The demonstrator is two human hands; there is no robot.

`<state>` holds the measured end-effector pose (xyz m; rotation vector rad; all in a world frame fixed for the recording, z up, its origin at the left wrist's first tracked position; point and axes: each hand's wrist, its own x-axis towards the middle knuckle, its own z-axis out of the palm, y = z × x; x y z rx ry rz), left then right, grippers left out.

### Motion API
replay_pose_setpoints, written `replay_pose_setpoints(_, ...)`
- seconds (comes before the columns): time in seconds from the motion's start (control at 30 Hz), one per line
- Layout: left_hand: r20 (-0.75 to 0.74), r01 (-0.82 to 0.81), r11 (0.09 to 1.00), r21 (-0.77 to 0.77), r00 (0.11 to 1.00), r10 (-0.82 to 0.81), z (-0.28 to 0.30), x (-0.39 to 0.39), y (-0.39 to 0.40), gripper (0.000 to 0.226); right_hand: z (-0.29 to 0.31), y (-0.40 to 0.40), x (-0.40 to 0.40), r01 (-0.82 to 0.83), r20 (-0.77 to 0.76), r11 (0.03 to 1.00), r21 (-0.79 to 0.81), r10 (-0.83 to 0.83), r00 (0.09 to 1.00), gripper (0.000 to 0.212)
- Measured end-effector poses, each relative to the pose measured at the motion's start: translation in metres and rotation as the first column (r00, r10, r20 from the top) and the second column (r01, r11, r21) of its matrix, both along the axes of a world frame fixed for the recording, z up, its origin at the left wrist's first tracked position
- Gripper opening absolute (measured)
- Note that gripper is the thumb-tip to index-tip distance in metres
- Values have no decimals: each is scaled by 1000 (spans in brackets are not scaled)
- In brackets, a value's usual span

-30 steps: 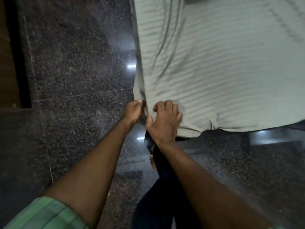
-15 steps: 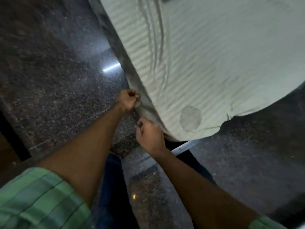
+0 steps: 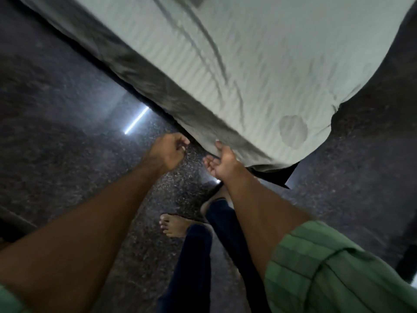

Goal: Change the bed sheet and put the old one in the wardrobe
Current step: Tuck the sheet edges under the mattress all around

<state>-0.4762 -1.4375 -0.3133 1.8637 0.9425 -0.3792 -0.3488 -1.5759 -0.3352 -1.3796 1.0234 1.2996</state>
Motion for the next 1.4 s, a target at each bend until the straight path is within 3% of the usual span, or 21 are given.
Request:
replay_pose_setpoints(0.1,-25,141,986,87,990,-139,-13,13,16,25,-23,9,17,64,153,998,-8,-62,986,25)
replay_pose_setpoints(0.2,-46,198,976,88,980,-194,-37,25,28,23,-49,12,19,38,245,987,-157,1,970,21)
replay_pose_setpoints(0.33,-41,168,984,-59,984,-171,-43,59,25,30,-59,0,28,116,336,957,-266,-21,942,22)
replay_pose_setpoints(0.4,-2,8,981,-195,1000,-9,-44,74,29,31,-76,1,34,190,403,958,-215,-90,911,15)
replay_pose_setpoints(0.43,-7,-143,943,-302,989,148,-43,75,29,30,-85,3,33,216,386,962,-166,-138,912,7)
replay_pose_setpoints(0.5,-140,-416,778,-471,906,400,-46,62,36,24,-101,15,23,280,325,947,-159,-217,920,35)
replay_pose_setpoints(0.57,-228,-556,604,-571,814,535,-48,53,50,27,-87,33,10,314,288,944,-103,-274,918,52)
replay_pose_setpoints(0.6,-248,-603,517,-608,763,597,-52,51,59,31,-76,41,3,382,277,922,-70,-350,895,50)
replay_pose_setpoints(0.7,-278,-637,297,-711,644,713,-67,66,86,54,-69,59,-10,657,271,754,8,-634,725,34)
replay_pose_setpoints(0.83,-337,-631,127,-765,561,756,-76,85,103,83,-71,78,-5,858,174,485,168,-871,459,42)
replay_pose_setpoints(1.1,-389,-645,6,-764,469,793,-76,90,94,88,-59,106,0,916,93,290,278,-957,275,61)
replay_pose_setpoints(1.3,-501,-661,-118,-741,427,753,-82,104,108,96,-53,124,16,950,58,129,286,-991,117,55)
replay_pose_setpoints(1.4,-478,-650,-114,-751,417,773,-86,109,112,89,-62,122,15,953,36,59,298,-998,50,66)
